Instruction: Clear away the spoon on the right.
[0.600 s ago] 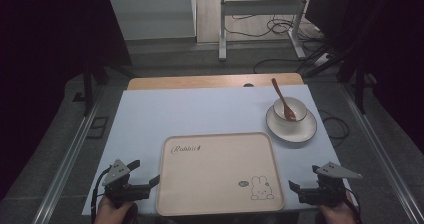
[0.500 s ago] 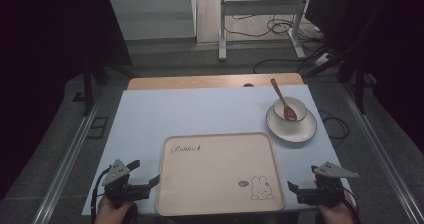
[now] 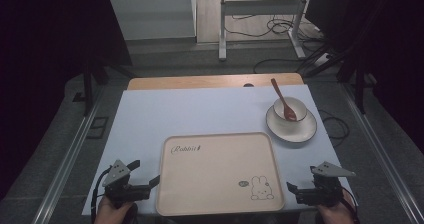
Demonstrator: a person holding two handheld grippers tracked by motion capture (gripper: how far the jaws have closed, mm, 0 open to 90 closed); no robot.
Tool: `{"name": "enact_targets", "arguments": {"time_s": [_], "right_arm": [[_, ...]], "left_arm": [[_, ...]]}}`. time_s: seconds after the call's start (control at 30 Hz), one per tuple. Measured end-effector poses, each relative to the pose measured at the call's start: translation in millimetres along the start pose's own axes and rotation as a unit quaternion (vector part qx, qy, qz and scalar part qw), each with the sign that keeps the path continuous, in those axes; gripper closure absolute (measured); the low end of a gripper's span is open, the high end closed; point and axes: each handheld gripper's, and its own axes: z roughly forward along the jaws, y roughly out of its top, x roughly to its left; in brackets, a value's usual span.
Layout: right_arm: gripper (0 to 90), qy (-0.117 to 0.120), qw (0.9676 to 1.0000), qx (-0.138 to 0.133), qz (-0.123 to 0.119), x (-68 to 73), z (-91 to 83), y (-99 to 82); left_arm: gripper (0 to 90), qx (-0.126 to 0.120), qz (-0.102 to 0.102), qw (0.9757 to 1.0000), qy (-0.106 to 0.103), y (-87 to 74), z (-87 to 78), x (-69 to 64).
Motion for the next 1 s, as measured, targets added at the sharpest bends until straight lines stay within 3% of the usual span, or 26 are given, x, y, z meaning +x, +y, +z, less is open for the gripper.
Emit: {"name": "enact_targets", "arguments": {"time_s": [0.43,0.77,1.0], "right_arm": [[0.0,0.005,1.0000,0.007,0.001,-0.7,1.4,1.2],[0.0,0.001,0.9999,-0.014,-0.009,-1.7,2.6,13.6],[0.0,-0.002,0.9997,-0.024,0.001,-7.9,4.1,21.2]], "left_arm": [[7.2,0.001,0.005,1.0000,0.004,0.1,0.2,-1.5],[6.8,0.003,0.005,1.0000,0.006,0.2,0.6,-1.7],[6.9,0.003,0.004,1.0000,0.006,0.2,0.6,-1.5]]}}
